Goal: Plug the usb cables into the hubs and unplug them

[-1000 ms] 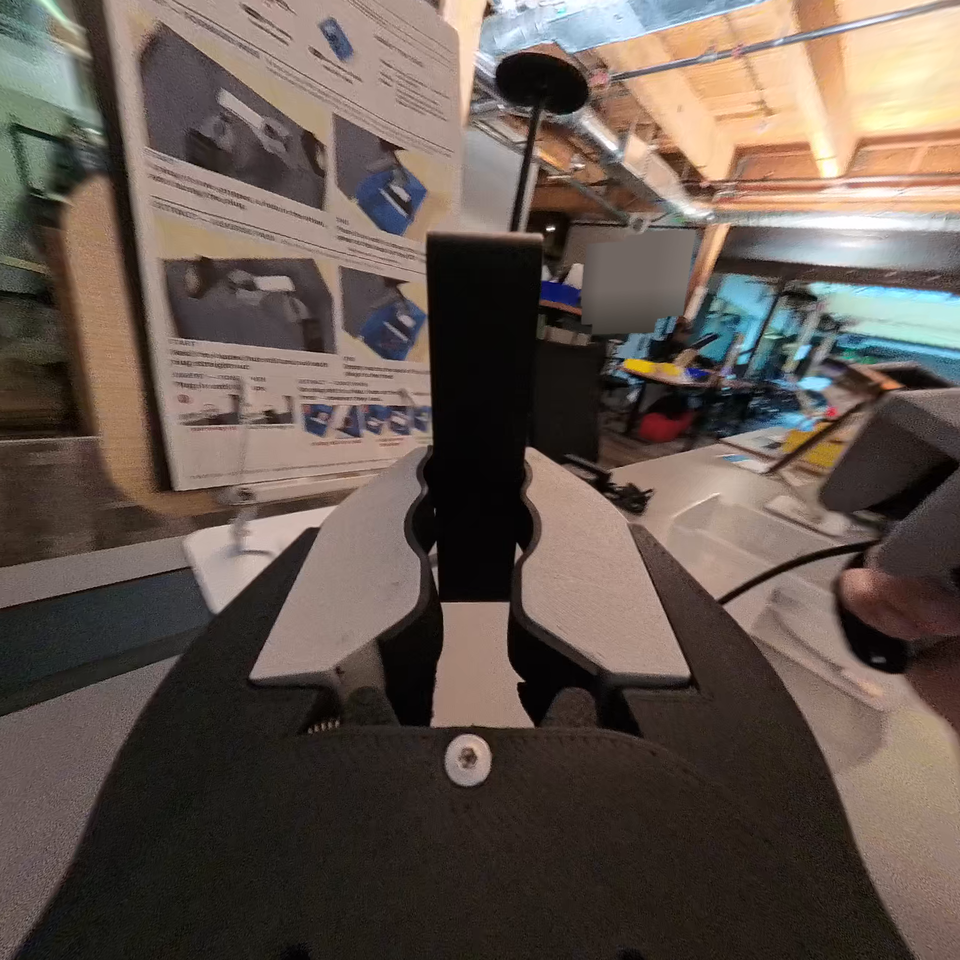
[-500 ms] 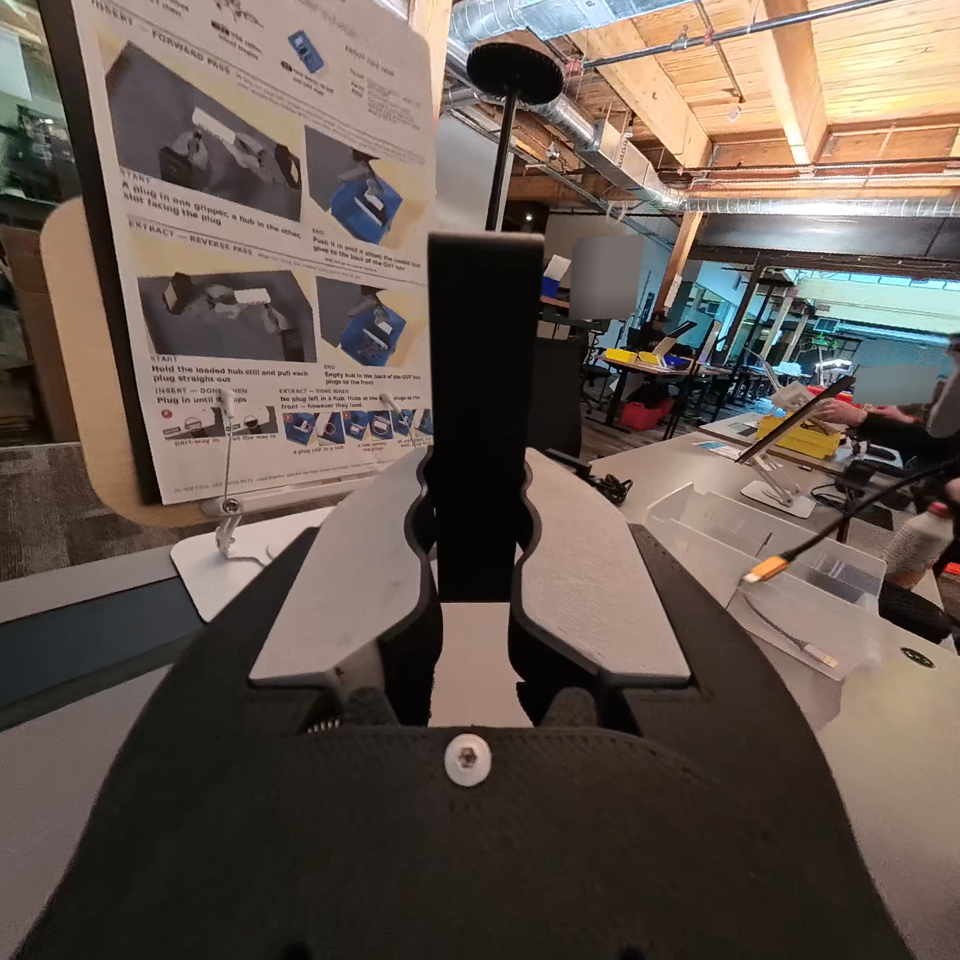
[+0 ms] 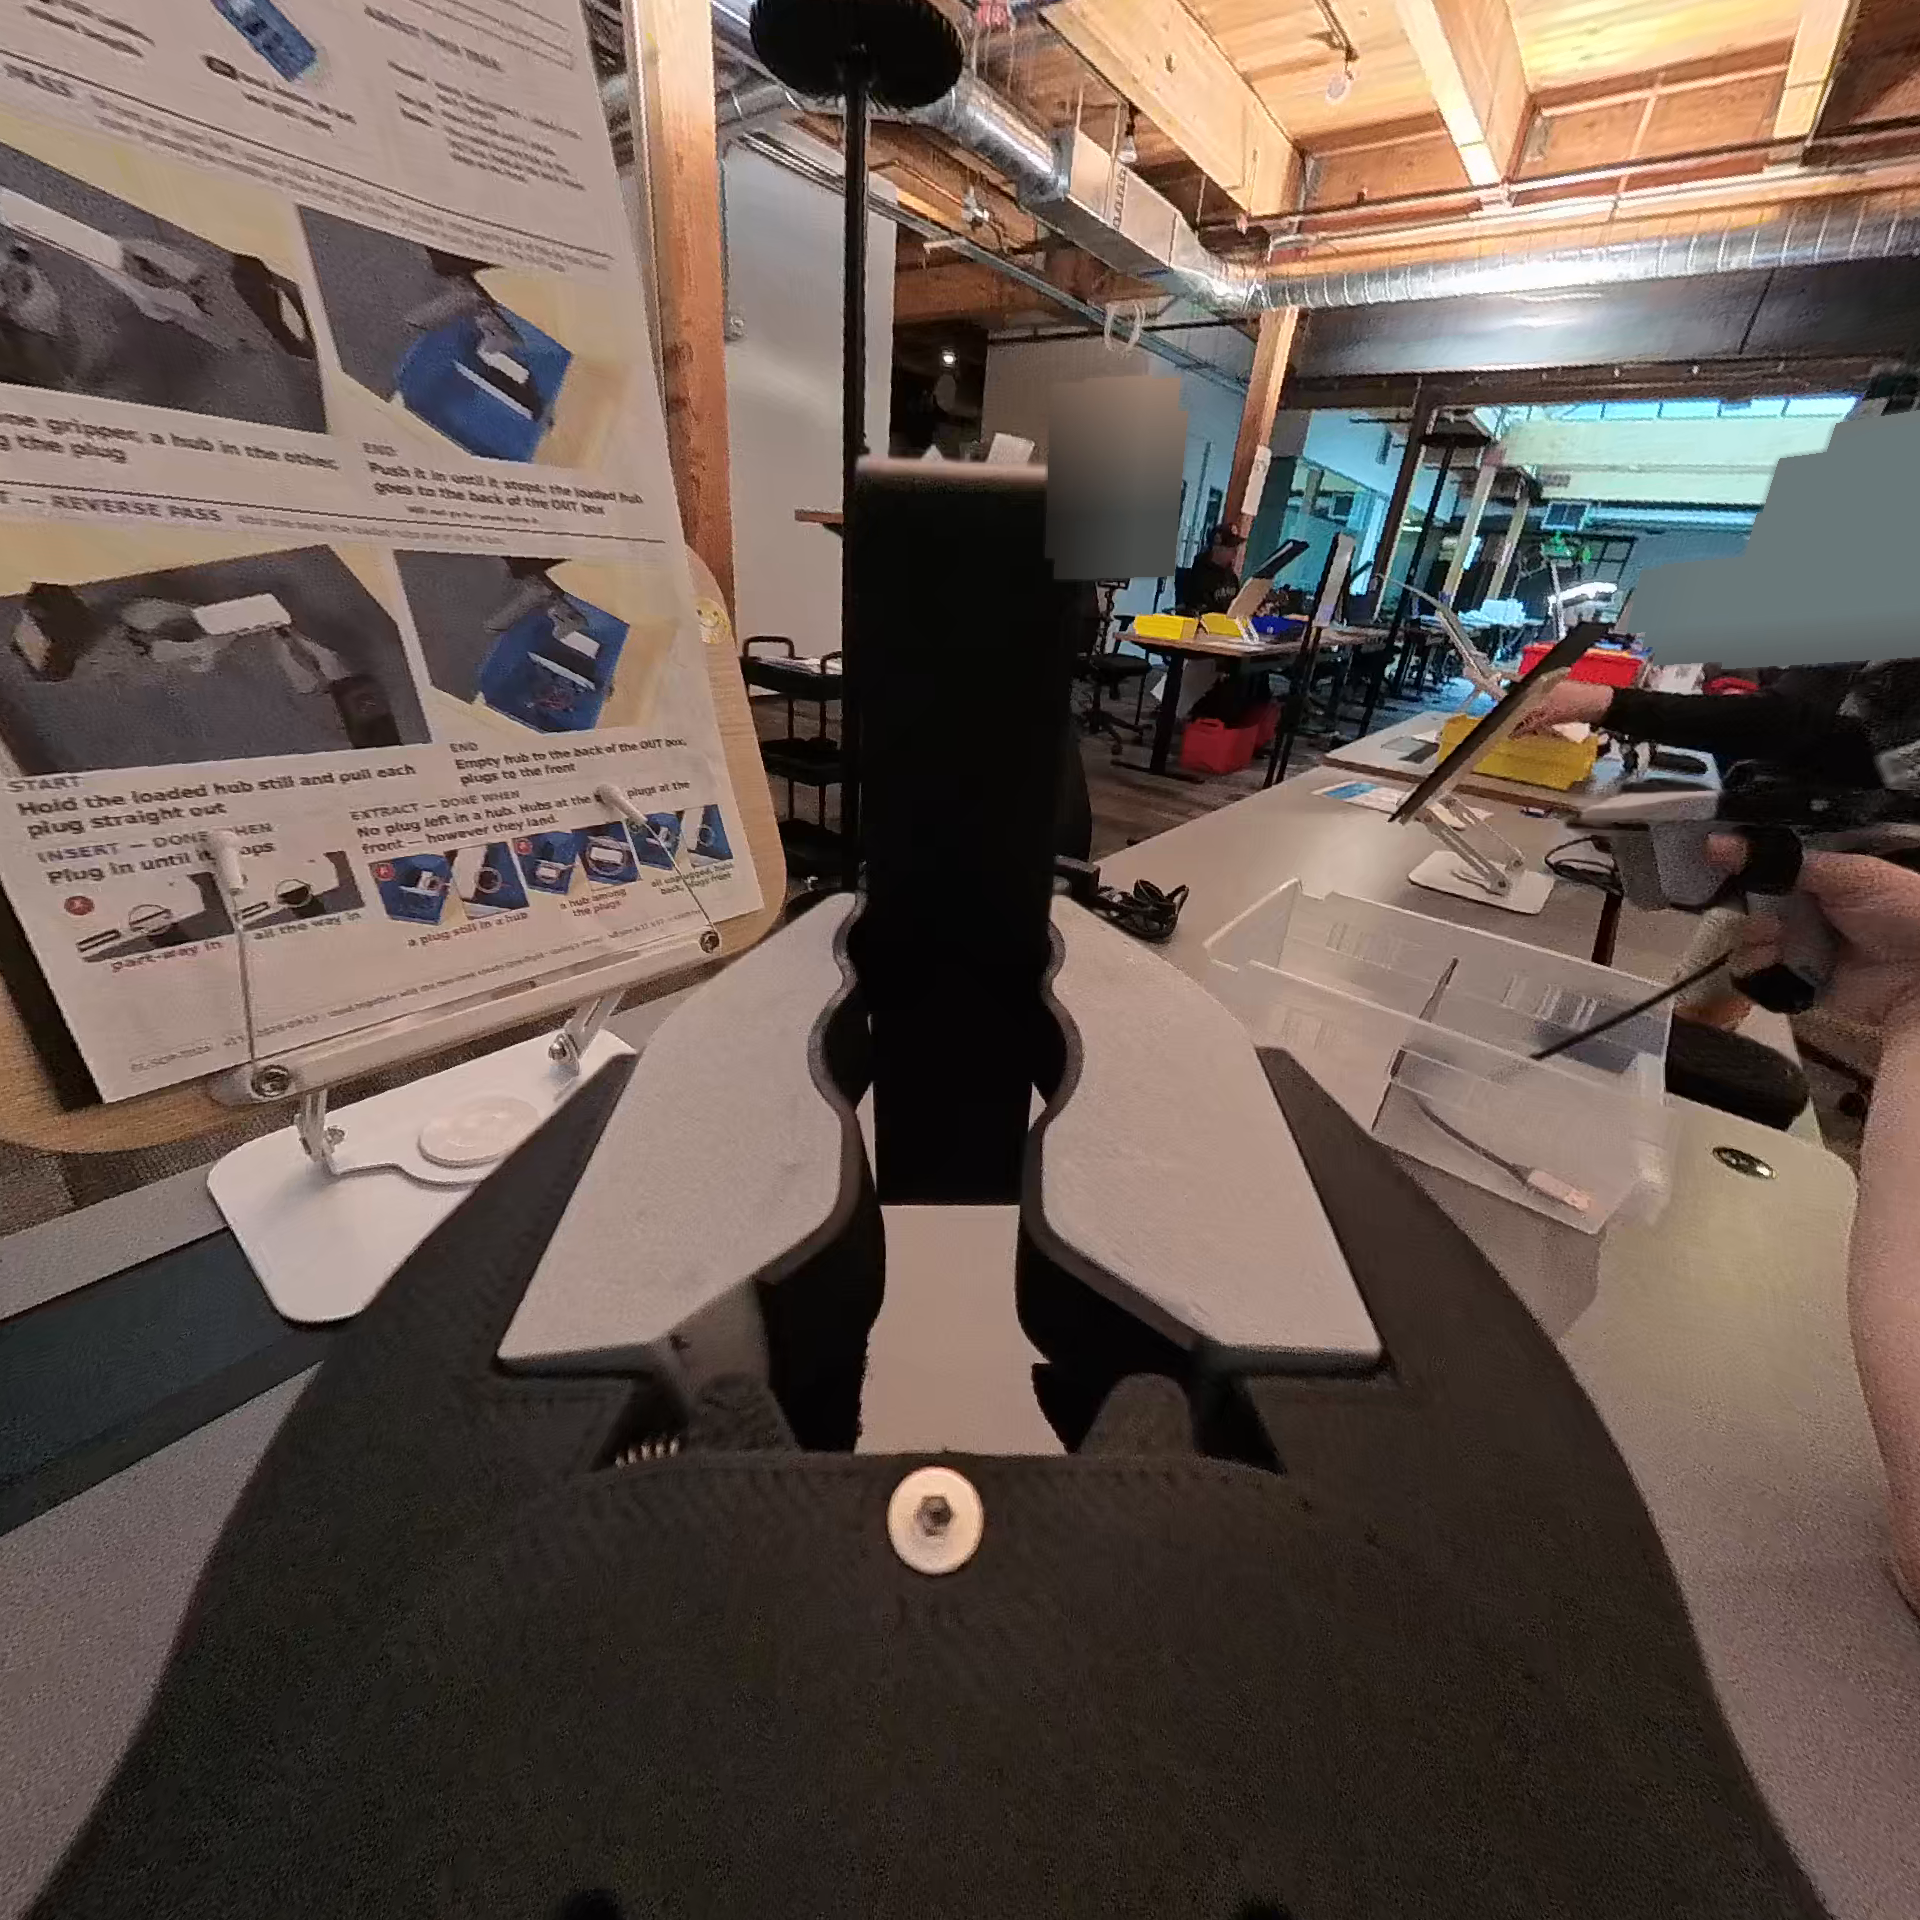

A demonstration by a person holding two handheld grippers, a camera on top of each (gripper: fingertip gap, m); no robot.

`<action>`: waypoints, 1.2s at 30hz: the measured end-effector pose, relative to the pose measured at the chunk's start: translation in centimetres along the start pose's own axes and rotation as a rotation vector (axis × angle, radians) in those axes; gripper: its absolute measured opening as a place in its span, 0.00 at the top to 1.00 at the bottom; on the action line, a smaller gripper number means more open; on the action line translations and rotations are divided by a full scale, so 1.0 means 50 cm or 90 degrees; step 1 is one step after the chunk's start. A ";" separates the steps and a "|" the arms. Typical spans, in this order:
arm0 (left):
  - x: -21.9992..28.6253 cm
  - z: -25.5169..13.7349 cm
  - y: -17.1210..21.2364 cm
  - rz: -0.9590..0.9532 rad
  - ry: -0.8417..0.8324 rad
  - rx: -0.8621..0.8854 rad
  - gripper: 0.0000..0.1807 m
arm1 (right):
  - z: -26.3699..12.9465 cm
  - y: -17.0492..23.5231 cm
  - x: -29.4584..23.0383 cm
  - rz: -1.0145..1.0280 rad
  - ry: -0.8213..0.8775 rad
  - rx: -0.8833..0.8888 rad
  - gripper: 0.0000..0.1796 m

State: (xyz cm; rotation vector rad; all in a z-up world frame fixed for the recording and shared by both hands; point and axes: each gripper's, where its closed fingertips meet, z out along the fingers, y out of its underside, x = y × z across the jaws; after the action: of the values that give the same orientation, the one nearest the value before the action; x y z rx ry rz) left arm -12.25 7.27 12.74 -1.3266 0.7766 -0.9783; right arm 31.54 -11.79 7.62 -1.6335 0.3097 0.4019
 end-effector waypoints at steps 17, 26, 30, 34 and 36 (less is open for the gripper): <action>0.041 0.020 0.022 0.004 0.051 -0.035 0.86 | 0.036 0.126 0.117 0.016 0.085 -0.178 0.76; 0.118 0.044 0.049 0.013 0.151 -0.063 0.86 | 0.110 -0.042 -0.317 -0.297 -0.224 0.054 0.76; 0.189 0.053 0.067 -0.023 0.266 -0.078 0.86 | 0.150 0.006 -0.560 -0.280 -0.487 0.072 0.75; 0.237 0.050 0.075 -0.039 0.341 -0.090 0.86 | 0.226 0.163 -0.681 -0.326 -0.624 -0.093 0.70; 0.250 0.046 0.074 -0.050 0.363 -0.091 0.86 | 0.258 0.217 -0.698 -0.324 -0.656 -0.142 0.70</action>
State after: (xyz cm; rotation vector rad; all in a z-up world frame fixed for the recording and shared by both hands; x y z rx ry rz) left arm -4.51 -3.18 10.27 -1.2138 1.2492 -1.4130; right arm -5.49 -1.33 12.07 -1.4408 -0.9276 0.8296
